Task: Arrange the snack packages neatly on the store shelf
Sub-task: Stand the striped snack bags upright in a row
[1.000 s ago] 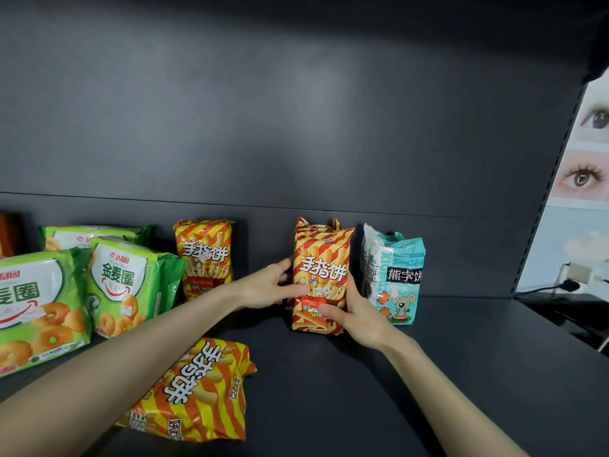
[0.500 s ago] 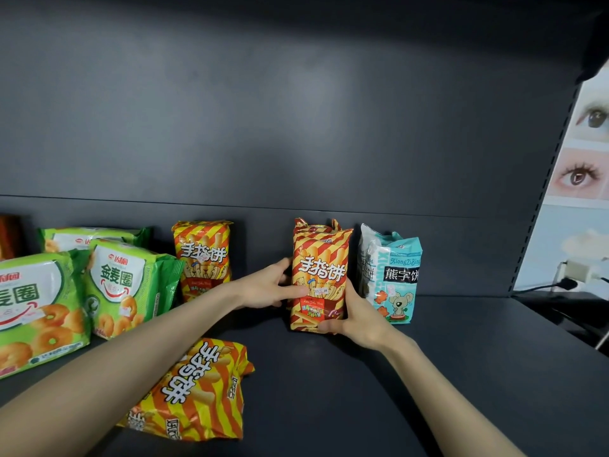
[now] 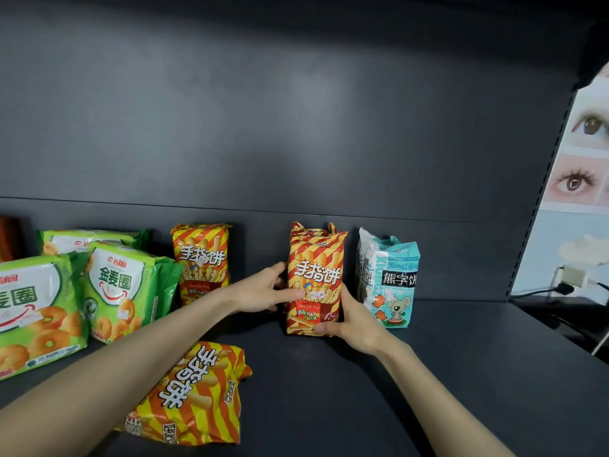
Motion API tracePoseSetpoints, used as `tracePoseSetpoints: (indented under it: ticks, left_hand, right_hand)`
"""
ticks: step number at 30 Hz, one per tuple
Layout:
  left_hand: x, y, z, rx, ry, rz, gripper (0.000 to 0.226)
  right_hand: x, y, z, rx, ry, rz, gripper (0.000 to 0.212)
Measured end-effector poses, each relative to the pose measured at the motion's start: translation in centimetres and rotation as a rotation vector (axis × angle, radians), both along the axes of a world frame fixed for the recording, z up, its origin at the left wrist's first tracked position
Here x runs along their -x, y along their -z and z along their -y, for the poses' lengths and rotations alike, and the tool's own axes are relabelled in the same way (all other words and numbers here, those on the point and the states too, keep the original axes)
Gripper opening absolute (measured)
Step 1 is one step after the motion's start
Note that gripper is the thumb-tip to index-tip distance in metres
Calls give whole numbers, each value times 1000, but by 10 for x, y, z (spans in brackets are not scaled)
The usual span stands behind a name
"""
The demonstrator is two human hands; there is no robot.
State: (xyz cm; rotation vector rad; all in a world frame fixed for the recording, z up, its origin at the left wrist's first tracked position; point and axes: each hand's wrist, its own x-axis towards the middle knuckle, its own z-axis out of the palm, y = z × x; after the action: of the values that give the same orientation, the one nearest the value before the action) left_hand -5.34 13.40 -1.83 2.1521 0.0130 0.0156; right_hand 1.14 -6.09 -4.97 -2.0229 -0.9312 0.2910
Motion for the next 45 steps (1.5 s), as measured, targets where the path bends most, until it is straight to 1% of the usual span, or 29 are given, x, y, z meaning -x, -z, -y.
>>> tracePoseSetpoints:
  ticks: [4,7,14,20,22,29,31,35,40,43,45]
  left_hand:
    - [0,-1,1,-32,5,-10,73]
    - [-2,-3,6,-71,11,-25,74]
    - [-7,-10,23,-139,68,-78,69]
    - [-8,-13,29,-188,50,-94,66]
    - [-6,-12,31,-188,33,-87,65]
    - [-1,-7,30,-171,-10,-75,62]
    - [0,-7,28,-189,-27,-44,61]
    - [4,-12,31,-413,-152,62,55]
    - [16,-26,43,-728,-273,200,35]
    - [28,-39,49,-819,-279,264,27]
    - [38,-48,51,-836,-231,262,29]
  right_hand:
    - [0,-2,1,-8,32,7,90]
    - [-1,-5,5,14,52,19,87]
    - [-10,-10,15,122,172,101,70]
    - [-9,-19,16,261,207,229,55]
    - [-9,-21,16,294,216,229,50]
    - [-7,-22,12,324,227,250,51]
    - [-6,-21,12,322,239,253,50]
    - [1,-23,16,352,293,316,45]
    - [16,-41,27,468,296,446,30]
    - [24,-56,36,526,230,476,31]
    - [30,-64,41,539,165,477,36]
